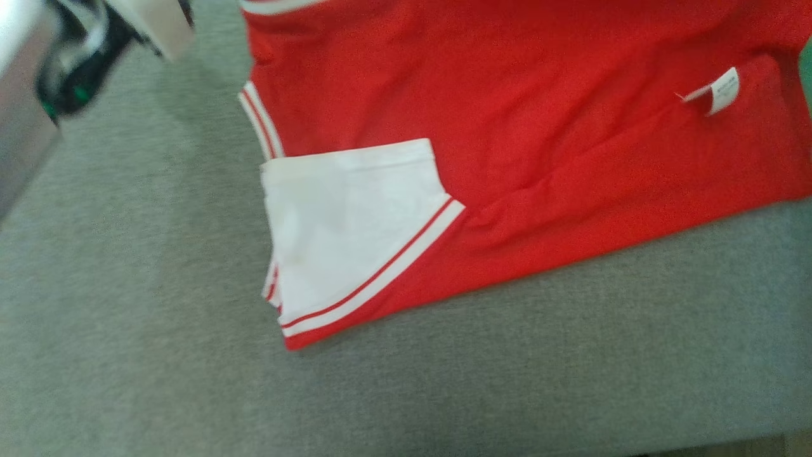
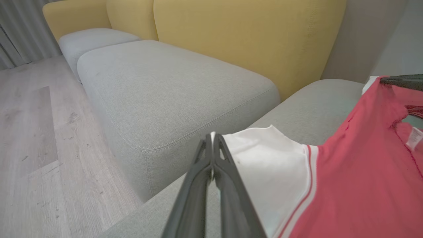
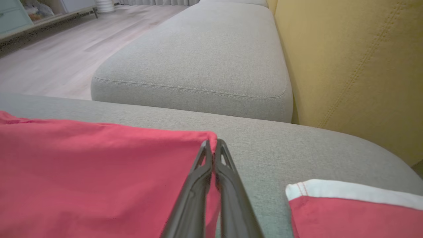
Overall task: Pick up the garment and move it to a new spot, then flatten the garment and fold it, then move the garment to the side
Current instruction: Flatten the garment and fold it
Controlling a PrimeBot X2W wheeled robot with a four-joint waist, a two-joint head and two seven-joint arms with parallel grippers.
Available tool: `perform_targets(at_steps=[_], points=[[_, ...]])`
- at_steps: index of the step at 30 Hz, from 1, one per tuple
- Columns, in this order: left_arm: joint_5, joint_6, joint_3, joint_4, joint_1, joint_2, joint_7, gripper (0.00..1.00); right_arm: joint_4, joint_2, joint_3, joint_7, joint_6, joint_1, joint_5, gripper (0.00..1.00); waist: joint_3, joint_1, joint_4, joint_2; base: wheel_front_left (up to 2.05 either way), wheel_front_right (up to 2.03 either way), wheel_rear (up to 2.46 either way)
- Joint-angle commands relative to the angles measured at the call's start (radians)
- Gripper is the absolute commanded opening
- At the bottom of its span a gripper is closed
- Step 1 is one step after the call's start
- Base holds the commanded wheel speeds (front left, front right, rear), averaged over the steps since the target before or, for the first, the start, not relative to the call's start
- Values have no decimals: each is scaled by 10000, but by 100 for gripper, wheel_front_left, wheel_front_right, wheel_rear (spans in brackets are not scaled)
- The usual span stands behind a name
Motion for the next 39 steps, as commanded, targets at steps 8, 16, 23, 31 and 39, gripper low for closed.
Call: perform_targets(at_steps=[8,16,23,31,39], points=[[-271,23,24,-1249,788,858,-921,0,-428,-1055,-475,-408,65,1470,568,0,-699,0,834,0,0,0,0],[-356,723,-142,-3168,2312,1466,-1668,0,-984,-1615,-1403,-459,65,3035,372,0,-914,0,1204,0,0,0,0],[-387,1288,-431,-4558,3403,1756,-1758,0,-1182,-1517,-2598,-461,65,4390,-482,0,-921,0,1332,0,0,0,0],[-337,1653,-736,-5583,4186,1897,-1346,0,-1138,-867,-3747,-462,65,5299,-1497,0,-862,0,1334,0,0,0,0],[-214,2221,-836,-6322,4947,2076,-1391,0,-1507,-503,-4846,-463,65,6349,-2250,4,-867,0,1353,0,0,0,0]])
